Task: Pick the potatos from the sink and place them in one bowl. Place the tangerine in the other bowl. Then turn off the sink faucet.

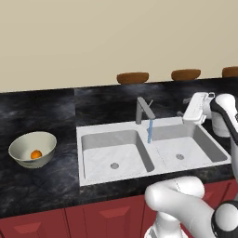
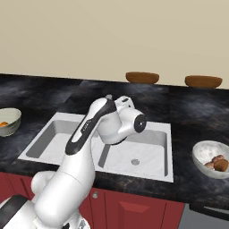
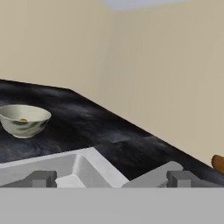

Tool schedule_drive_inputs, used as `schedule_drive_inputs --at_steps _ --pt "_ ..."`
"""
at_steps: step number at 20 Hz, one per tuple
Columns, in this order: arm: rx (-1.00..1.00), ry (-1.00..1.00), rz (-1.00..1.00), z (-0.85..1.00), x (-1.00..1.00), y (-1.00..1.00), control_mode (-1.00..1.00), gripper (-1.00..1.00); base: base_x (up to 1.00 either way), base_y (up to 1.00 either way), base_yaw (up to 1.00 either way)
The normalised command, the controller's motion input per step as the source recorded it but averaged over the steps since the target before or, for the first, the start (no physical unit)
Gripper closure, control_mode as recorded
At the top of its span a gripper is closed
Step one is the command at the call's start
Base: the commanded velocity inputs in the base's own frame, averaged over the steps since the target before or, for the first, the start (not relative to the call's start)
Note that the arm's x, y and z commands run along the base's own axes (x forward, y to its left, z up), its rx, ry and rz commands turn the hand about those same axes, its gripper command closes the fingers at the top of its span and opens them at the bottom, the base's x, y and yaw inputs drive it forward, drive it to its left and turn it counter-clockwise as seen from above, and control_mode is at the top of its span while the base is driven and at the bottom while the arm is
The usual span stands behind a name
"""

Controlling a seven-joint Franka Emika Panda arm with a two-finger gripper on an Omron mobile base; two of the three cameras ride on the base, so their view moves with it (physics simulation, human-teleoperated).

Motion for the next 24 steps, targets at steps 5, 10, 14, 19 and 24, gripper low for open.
schedule_drive_inputs --at_steps 5,10,14,19,24 --pt "0.0 0.12 0.0 0.0 0.23 0.0 -1.0 -1.0 0.0 0.0 0.0" --pt "0.02 0.1 0.0 -0.08 0.32 0.0 -1.0 -1.0 0.0 0.0 0.0" --pt "0.03 0.07 0.0 -0.12 0.26 0.0 -1.0 -1.0 0.0 0.0 0.0" --pt "0.03 0.03 0.0 -0.17 0.07 -0.06 -1.0 -1.0 0.0 0.0 0.0" --pt "0.05 0.0 0.02 -0.16 0.0 -0.06 -1.0 -1.0 0.0 0.0 0.0"
